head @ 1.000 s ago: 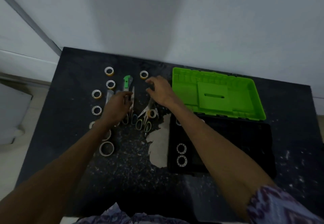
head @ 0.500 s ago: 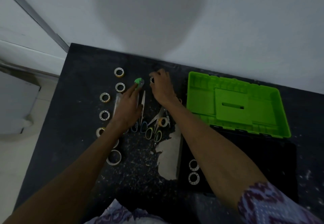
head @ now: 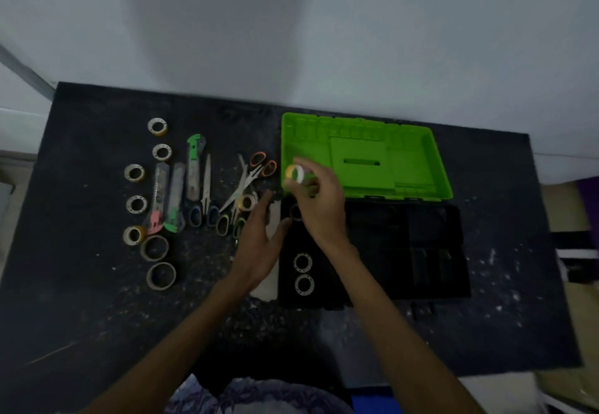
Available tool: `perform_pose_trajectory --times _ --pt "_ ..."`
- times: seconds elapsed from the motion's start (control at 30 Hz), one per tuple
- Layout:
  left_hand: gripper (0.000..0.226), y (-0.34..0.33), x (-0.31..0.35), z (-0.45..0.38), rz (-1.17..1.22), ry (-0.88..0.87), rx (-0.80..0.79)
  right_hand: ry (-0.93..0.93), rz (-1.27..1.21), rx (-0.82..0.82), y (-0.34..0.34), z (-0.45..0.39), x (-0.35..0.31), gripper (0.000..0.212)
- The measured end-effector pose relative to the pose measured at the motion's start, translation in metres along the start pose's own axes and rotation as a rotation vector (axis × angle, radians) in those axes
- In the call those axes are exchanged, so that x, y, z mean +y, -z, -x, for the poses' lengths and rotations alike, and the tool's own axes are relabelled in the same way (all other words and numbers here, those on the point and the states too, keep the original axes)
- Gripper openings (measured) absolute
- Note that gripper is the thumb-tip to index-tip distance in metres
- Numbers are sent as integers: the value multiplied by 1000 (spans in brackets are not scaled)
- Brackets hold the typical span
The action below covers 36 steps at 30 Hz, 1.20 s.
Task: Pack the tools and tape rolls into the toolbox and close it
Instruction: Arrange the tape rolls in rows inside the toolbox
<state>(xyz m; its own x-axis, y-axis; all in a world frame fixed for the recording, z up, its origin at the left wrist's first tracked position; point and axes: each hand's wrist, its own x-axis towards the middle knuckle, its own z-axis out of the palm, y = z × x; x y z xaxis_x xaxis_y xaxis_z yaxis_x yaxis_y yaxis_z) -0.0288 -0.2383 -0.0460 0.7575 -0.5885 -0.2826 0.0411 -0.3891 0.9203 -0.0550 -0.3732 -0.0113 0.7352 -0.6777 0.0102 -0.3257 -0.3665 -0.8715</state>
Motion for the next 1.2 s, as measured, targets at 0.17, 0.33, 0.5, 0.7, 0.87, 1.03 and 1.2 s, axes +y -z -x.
perform_pose_trajectory --times 0.17,0.33,0.5,0.7,0.87,1.03,1.2 --pt "66 -34 1 26 74 105 21 -152 0 161 66 32 25 36" --pt "63 -36 11 28 80 153 16 -292 101 191 97 49 50 38" --pt "65 -31 7 26 105 168 -10 -357 166 189 100 42 60 38" --pt "67 -29 2 26 108 162 -27 -457 183 46 109 34 68 37" --pt "68 -28 2 24 155 163 -56 -402 172 141 116 41 63 23" --pt "69 -17 3 22 192 163 -92 -199 190 115 94 39 33 13" --pt "48 6 -5 20 100 133 -53 72 268 -69 43 25 10 20"
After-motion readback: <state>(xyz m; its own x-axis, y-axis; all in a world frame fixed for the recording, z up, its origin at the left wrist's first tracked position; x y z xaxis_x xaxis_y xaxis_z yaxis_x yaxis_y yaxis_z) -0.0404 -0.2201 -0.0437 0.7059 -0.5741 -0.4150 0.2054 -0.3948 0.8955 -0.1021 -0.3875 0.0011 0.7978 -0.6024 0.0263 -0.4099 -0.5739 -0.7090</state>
